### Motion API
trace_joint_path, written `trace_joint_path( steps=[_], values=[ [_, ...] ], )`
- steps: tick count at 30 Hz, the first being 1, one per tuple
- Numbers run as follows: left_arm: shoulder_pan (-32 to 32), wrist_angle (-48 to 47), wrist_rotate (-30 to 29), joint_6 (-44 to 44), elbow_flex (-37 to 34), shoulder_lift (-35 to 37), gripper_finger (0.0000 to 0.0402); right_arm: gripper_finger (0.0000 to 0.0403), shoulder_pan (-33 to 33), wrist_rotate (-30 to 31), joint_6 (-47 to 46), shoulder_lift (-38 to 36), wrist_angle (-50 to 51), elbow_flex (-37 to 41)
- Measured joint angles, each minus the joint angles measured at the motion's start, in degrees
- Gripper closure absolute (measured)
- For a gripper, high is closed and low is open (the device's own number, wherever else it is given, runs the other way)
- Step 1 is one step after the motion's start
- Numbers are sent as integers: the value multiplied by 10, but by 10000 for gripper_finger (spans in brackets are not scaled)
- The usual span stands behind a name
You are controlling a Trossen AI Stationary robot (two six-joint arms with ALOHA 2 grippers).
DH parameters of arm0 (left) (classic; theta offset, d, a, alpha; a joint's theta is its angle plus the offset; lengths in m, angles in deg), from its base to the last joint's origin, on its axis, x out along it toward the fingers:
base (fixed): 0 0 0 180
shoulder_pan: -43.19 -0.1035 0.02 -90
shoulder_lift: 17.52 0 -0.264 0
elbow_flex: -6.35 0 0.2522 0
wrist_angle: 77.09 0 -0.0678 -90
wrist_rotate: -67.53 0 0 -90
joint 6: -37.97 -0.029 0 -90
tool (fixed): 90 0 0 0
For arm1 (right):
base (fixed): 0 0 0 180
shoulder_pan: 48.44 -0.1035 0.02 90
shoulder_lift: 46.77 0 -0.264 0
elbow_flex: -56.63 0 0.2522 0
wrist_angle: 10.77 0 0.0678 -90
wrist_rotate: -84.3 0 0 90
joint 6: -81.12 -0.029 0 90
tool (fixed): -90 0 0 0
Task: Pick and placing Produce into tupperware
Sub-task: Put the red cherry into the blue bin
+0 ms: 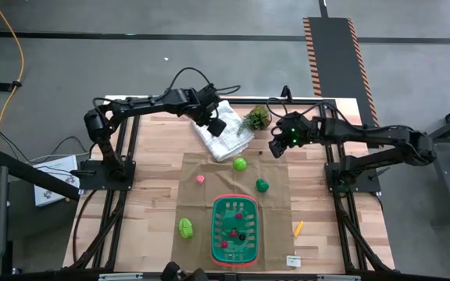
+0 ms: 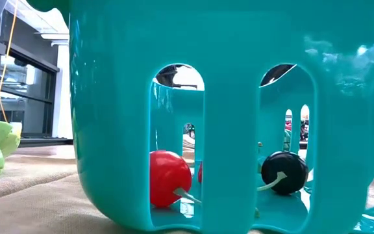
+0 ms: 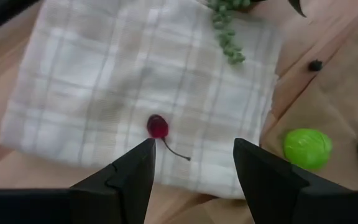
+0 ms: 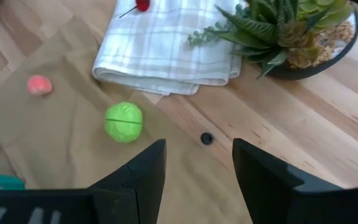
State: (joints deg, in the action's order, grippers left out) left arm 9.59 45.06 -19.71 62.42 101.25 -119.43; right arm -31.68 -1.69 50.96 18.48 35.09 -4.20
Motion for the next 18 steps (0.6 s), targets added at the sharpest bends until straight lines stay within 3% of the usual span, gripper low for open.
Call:
trace_joint_path(
  steps=[9,18],
  values=[
    [-2,-81,-10,32,38,-56,195,226,39,-7,47,0,0,0],
    [0,-92,-5,108,103,-114,195,226,76,-76,111,-1,7,0]
  ],
)
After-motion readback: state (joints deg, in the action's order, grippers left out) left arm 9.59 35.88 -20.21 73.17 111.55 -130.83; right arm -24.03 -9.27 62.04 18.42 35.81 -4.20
